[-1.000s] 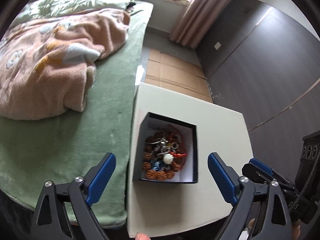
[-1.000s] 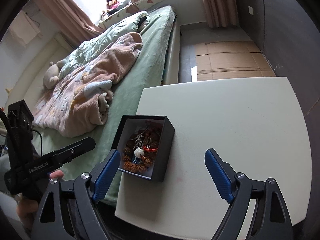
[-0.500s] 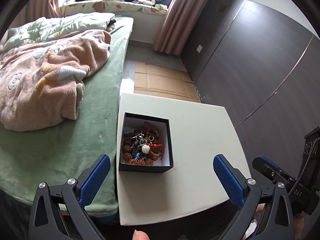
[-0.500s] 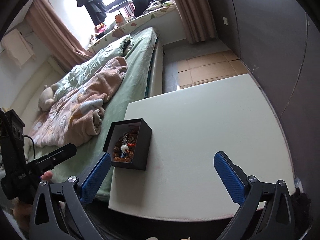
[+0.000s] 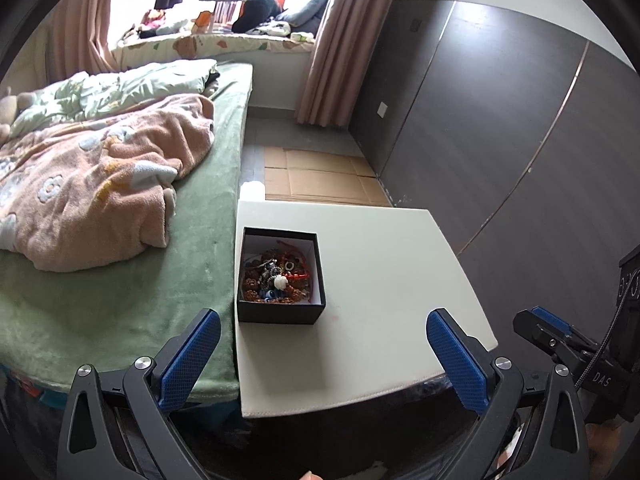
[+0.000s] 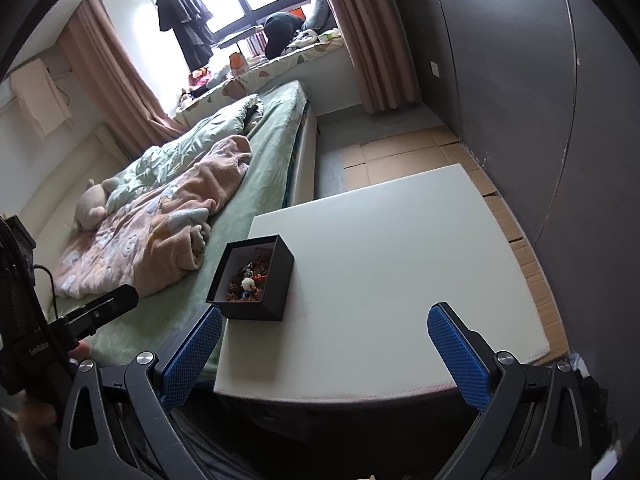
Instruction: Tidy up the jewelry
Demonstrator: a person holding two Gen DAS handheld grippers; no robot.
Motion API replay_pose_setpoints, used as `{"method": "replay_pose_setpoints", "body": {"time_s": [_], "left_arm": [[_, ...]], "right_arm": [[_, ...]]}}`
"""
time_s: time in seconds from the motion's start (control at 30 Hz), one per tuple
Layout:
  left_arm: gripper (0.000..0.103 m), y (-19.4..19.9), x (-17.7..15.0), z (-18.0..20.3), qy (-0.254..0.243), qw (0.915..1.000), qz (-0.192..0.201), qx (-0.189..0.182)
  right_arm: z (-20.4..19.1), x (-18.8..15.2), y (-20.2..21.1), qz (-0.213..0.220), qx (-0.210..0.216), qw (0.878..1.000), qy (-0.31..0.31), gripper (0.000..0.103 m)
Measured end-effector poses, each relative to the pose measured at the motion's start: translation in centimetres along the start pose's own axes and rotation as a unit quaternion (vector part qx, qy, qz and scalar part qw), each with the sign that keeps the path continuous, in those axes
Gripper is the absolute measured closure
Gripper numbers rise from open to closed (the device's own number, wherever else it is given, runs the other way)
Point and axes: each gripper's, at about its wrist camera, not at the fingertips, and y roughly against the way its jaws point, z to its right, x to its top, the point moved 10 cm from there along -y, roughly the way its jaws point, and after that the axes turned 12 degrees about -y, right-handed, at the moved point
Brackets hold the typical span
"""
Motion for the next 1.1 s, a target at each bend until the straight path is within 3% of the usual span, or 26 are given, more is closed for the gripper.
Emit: {"method": "replay_pose_setpoints", "body": {"time_s": [0.3, 0.67, 1.1], "left_arm": [[0.000, 4.0, -0.4, 1.9, -0.021, 0.9993, 0.032, 0.002], [0.000, 8.1, -1.5, 3.7, -0.041, 0.9973, 0.060, 0.000], [0.000, 9.9, -2.2, 5.7, -0.061, 0.9958, 0.068, -0.002]], "right_arm": [[0.1, -0.8, 5.0, 0.043, -0.010, 0.999, 0.013, 0.000], [0.3, -2.4, 9.7, 0.062, -0.005, 0.998, 0.012, 0.000], [-0.2, -4.1, 11.6, 0.064, 0.008, 0.998, 0.020, 0.000]]}}
